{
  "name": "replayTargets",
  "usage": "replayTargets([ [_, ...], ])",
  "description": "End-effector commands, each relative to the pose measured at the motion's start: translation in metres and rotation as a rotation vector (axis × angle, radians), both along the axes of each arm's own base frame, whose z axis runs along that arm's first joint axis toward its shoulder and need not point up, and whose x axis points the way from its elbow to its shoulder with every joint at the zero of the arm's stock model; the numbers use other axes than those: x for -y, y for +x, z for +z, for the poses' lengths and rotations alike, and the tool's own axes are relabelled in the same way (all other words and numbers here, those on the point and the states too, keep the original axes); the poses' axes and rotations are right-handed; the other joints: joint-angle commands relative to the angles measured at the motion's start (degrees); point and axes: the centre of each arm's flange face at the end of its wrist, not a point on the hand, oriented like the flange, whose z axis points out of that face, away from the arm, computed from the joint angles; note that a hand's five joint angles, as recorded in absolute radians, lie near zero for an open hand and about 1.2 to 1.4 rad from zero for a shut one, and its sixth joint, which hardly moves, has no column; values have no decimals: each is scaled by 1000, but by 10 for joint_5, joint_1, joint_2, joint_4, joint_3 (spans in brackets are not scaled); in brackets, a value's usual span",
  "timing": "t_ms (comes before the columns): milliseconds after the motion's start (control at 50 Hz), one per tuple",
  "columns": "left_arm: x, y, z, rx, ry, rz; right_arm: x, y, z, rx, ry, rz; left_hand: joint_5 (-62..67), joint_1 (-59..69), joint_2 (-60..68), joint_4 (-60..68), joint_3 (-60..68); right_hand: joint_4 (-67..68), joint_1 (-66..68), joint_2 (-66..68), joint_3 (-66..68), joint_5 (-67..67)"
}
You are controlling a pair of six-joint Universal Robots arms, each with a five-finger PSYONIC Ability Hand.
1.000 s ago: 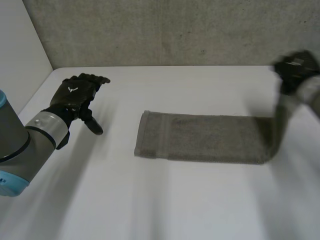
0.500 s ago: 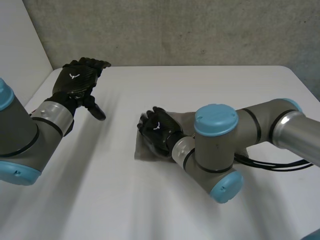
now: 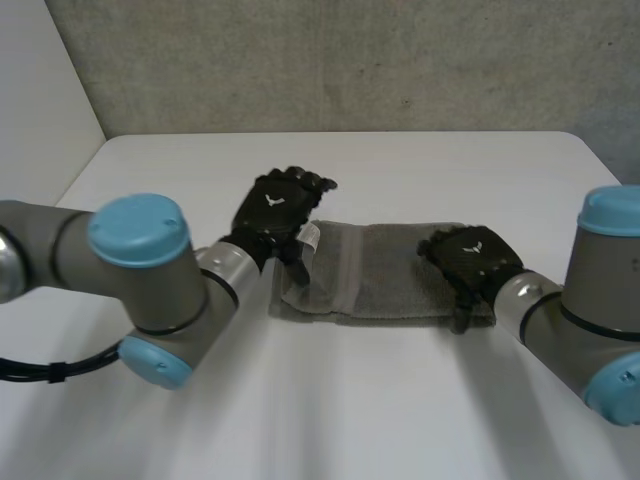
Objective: Fold the towel.
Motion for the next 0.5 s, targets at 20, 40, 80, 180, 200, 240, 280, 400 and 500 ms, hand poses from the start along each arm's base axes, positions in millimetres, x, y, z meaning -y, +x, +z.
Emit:
replayTargets([
  [20,7,-11,-31,98,-31,48,5,-17,-18,-7,14,-44,-111,-36,-33,-38,-24,30,32,30,32,30],
  [40,8,-11,-35,124,-46,59,6,-18,-20,-5,7,-50,-111,-36,-33,-38,-24,32,34,32,34,31],
  [80,10,-11,-38,148,-59,68,8,-19,-21,-1,-5,-53,-111,-36,-33,-38,-24,33,35,34,35,33],
  [180,11,-9,-48,198,-71,87,13,-19,-24,2,-30,-60,-111,-36,-33,-38,-24,99,101,99,101,99],
  [200,12,-9,-48,199,-72,92,15,-19,-29,-3,-26,-65,-111,-36,-33,-38,-24,161,163,161,163,160],
  [240,11,-8,-48,201,-69,94,17,-18,-33,-9,-24,-64,-111,-36,-33,-38,-24,231,233,231,233,231],
  [280,11,-8,-48,201,-67,96,19,-17,-36,-17,-28,-62,-111,-36,-33,-38,-24,296,298,296,298,295],
  [400,6,-6,-49,206,-53,97,26,-22,-43,-93,-46,-93,-109,-34,-31,-36,-22,567,569,567,569,566],
  [500,-7,-10,-35,189,-67,97,36,-32,-40,-209,-110,-122,-111,-36,-33,-38,-24,647,649,647,649,646],
])
